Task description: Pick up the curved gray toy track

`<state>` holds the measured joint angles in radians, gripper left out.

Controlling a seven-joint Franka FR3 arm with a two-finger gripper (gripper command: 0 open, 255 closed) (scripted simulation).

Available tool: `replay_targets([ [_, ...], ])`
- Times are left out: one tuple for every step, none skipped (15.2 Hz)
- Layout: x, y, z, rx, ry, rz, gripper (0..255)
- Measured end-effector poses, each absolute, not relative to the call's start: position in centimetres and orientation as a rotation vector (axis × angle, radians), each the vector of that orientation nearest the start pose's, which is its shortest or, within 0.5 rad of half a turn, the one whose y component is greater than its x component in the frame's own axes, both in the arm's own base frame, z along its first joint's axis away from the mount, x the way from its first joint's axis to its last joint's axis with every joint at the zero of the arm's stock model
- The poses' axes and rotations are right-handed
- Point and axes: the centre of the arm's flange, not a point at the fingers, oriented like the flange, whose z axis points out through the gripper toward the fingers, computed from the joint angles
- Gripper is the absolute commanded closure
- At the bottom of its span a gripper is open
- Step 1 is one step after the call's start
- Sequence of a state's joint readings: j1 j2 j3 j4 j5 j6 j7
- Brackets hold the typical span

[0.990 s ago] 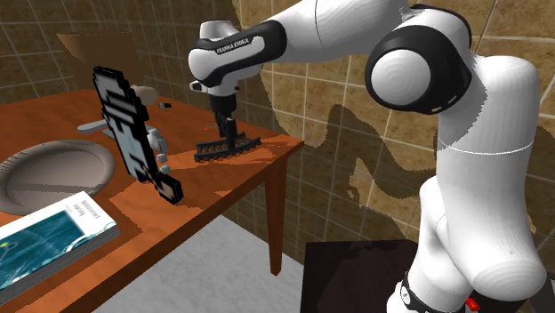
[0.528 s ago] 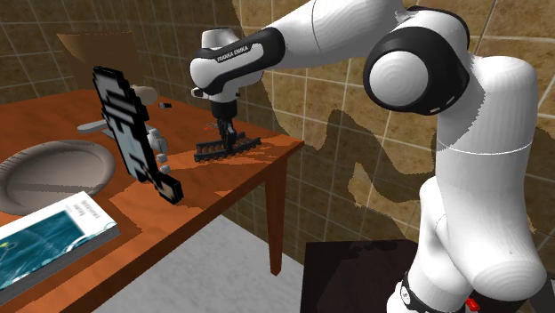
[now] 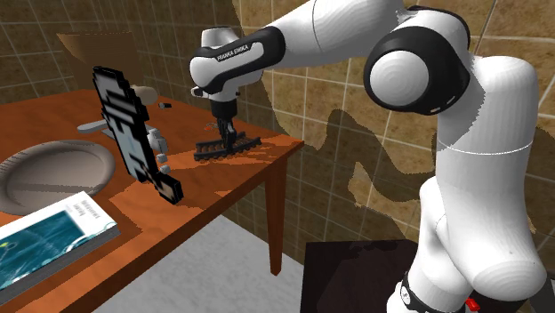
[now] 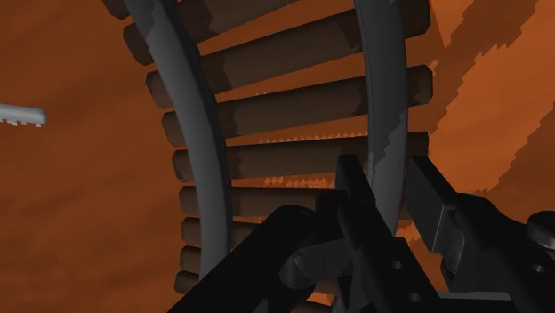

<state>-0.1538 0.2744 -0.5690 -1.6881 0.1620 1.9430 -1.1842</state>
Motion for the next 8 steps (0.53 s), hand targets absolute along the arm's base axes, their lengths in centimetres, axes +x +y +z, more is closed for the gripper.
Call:
replay_targets([
  [50.1, -38.8, 46.3, -3.089, -0.663, -0.03, 255],
  [50.0, -38.8, 46.9, -3.089, -0.663, -0.03, 255],
  [50.2, -38.8, 47.4, -3.089, -0.663, -0.03, 255],
  [50.2, -38.8, 47.8, -3.089, -0.663, -0.03, 255],
  [50.1, -38.8, 48.3, -3.089, -0.663, -0.03, 255],
  [50.2, -38.8, 48.8, -3.089, -0.663, -0.03, 255],
  [50.1, -38.8, 49.3, -3.089, -0.663, -0.03, 255],
  [50.1, -38.8, 49.8, -3.089, -0.663, -0.03, 255],
])
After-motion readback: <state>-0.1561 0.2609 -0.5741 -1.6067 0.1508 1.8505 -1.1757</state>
